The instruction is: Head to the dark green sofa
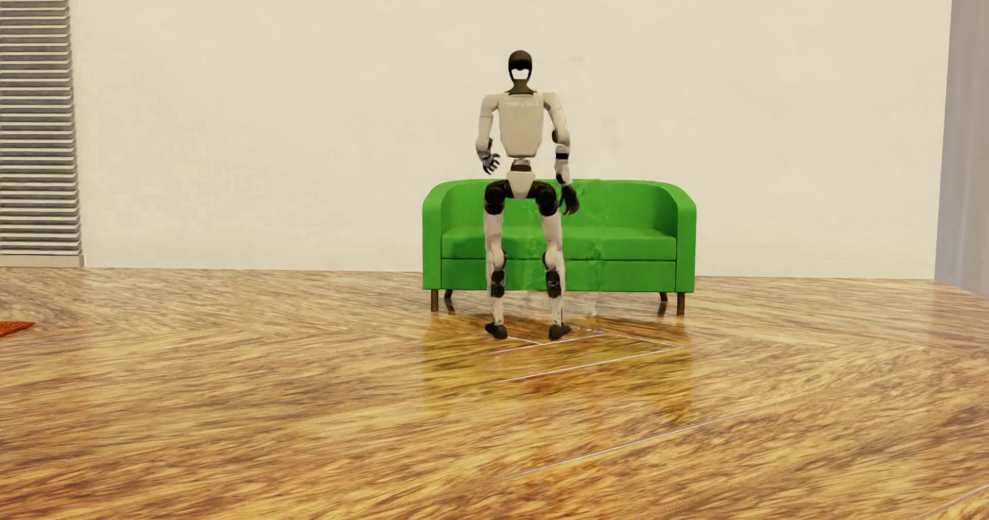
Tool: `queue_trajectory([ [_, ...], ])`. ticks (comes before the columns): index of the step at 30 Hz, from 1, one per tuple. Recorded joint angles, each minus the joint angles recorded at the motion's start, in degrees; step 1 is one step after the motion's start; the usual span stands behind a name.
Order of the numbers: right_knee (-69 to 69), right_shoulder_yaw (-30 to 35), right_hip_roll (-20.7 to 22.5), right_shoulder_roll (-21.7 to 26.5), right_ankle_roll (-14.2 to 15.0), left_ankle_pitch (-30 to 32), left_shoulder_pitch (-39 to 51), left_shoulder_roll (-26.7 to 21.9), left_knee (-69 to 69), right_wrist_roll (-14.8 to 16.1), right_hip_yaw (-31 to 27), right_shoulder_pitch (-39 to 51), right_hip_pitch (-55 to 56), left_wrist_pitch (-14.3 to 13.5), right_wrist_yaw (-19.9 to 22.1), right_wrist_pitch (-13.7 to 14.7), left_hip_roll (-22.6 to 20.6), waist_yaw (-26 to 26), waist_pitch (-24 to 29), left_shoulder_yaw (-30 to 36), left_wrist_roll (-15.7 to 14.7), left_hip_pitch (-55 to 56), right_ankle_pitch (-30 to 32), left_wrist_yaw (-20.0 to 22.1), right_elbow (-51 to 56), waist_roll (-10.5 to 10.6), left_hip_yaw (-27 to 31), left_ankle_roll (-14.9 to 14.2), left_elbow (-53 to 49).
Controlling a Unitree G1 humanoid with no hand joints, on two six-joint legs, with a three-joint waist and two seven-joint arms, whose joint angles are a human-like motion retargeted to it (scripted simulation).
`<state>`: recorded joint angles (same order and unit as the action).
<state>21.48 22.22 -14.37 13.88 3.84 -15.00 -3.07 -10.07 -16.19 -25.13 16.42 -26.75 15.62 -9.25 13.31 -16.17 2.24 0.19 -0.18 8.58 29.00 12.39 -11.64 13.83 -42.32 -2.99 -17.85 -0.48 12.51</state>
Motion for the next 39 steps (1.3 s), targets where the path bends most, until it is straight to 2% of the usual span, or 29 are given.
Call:
queue_trajectory([
  [3,-3.29,-1.54,2.77,-1.08,0.08,0.03,-4.01,2.33,0.18,-0.27,-1.47,5.97,-0.87,6.42,0.91,-0.39,2.32,0.32,-0.21,-5.33,1.69,-0.76,1.72,-0.43,-0.03,0.65,-2.13,-1.10,7.38],
  [5,-2.24,-1.97,4.22,-1.38,-0.55,-0.09,-6.86,3.44,0.30,-1.26,-2.94,12.15,-0.14,9.54,2.05,0.04,3.80,0.47,-0.07,-7.40,2.86,-1.47,1.19,-1.98,1.95,1.09,-3.73,-1.77,14.30],
  [6,-1.76,-2.18,4.87,-1.21,-0.84,-0.13,-8.50,3.45,0.20,-1.99,-3.48,15.26,0.12,10.51,2.29,0.56,4.47,0.46,0.02,-7.91,3.77,-1.67,0.89,-2.98,3.38,1.31,-4.27,-2.12,18.00],
  [10,-1.15,-2.04,6.68,-2.34,-2.28,-0.31,-12.97,3.63,-0.89,-6.39,-3.52,25.46,0.13,18.28,2.68,3.87,6.59,0.82,0.35,-8.50,8.15,-1.62,-0.13,-8.87,11.56,2.09,-4.50,-3.55,30.96],
  [13,-0.26,-1.54,7.31,-2.39,-3.28,-0.76,-15.45,3.76,-2.66,-7.92,-1.90,28.87,0.02,21.33,1.66,6.01,7.75,1.77,0.77,-9.60,10.15,-0.47,-1.23,-10.97,17.83,2.58,-2.70,-4.44,35.06],
  [15,0.76,-1.07,7.46,-1.97,-3.96,-1.30,-16.29,3.93,-4.88,-8.03,0.09,29.72,-0.08,21.33,0.30,6.31,8.51,2.44,1.08,-10.53,10.68,1.19,-2.25,-12.49,19.29,2.88,-0.41,-5.08,34.84],
  [17,1.09,-0.42,7.53,-1.56,-4.53,-1.32,-16.49,4.42,-6.23,-7.17,2.67,29.59,-0.92,19.81,-1.07,5.31,8.86,2.85,1.21,-12.18,10.49,2.46,-3.09,-12.12,17.50,3.13,2.39,-5.69,32.99],
  [20,0.67,1.11,7.56,-1.66,-5.35,-0.74,-15.04,5.12,-5.60,-5.39,6.80,28.66,-2.57,16.99,-3.95,0.74,8.59,3.03,1.07,-13.75,10.51,3.13,-3.98,-9.05,8.60,3.30,6.61,-6.68,29.23],
  [21,0.56,1.60,7.48,-1.98,-5.54,-0.36,-14.20,4.94,-5.29,-4.80,8.16,28.01,-3.03,16.20,-4.64,-1.12,8.41,3.04,0.99,-13.23,11.43,3.35,-4.25,-8.33,4.76,3.31,7.85,-6.97,28.06],
  [23,0.41,2.89,7.17,-2.42,-5.81,0.55,-11.54,5.44,-4.77,-3.58,10.63,25.85,-3.78,16.11,-6.08,-3.87,7.90,3.00,0.81,-12.54,11.28,3.85,-4.78,-8.40,-2.09,3.29,10.13,-7.50,26.38],
  [24,0.34,4.06,7.04,-2.45,-5.91,0.98,-10.96,5.28,-4.53,-3.29,11.69,24.88,-4.10,15.42,-6.64,-4.25,7.67,2.90,0.72,-11.98,10.73,4.06,-5.02,-8.79,-5.13,3.26,11.04,-7.71,25.51],
  [26,0.07,5.76,6.82,-2.64,-6.03,1.81,-9.68,4.71,-3.98,-2.11,13.36,21.91,-4.79,13.78,-6.37,-4.10,7.29,2.55,0.55,-10.51,10.87,4.16,-5.33,-9.41,-8.48,3.16,12.45,-7.98,24.84],
  [29,0.64,5.89,6.56,-2.46,-6.21,2.49,-8.49,5.15,-3.22,0.02,14.56,18.43,-5.23,13.25,-5.09,-3.38,7.11,1.67,0.33,-9.18,10.60,3.78,-5.97,-9.34,-9.09,2.97,13.21,-8.25,24.87],
  [34,2.71,5.54,6.70,-1.63,-6.16,1.77,-7.97,4.31,-4.01,0.91,13.73,19.45,-5.07,14.95,-3.75,-2.71,7.94,0.01,0.10,-7.09,11.49,2.86,-7.10,-11.32,-6.72,2.83,12.39,-8.59,28.84],
  [37,3.73,5.92,7.15,-1.46,-6.25,1.14,-8.02,3.66,-5.41,0.08,12.42,23.08,-4.65,16.88,-3.67,-1.44,8.83,-0.47,0.18,-6.85,12.00,2.71,-7.55,-9.99,-4.71,2.83,11.30,-8.61,30.07],
  [39,3.96,5.98,7.60,-1.40,-6.36,0.81,-8.97,2.52,-6.06,-0.40,11.60,25.35,-4.50,17.03,-4.11,-0.65,9.54,-0.63,0.18,-7.42,11.59,2.53,-7.69,-9.39,-2.76,2.83,10.11,-8.61,29.89],
])
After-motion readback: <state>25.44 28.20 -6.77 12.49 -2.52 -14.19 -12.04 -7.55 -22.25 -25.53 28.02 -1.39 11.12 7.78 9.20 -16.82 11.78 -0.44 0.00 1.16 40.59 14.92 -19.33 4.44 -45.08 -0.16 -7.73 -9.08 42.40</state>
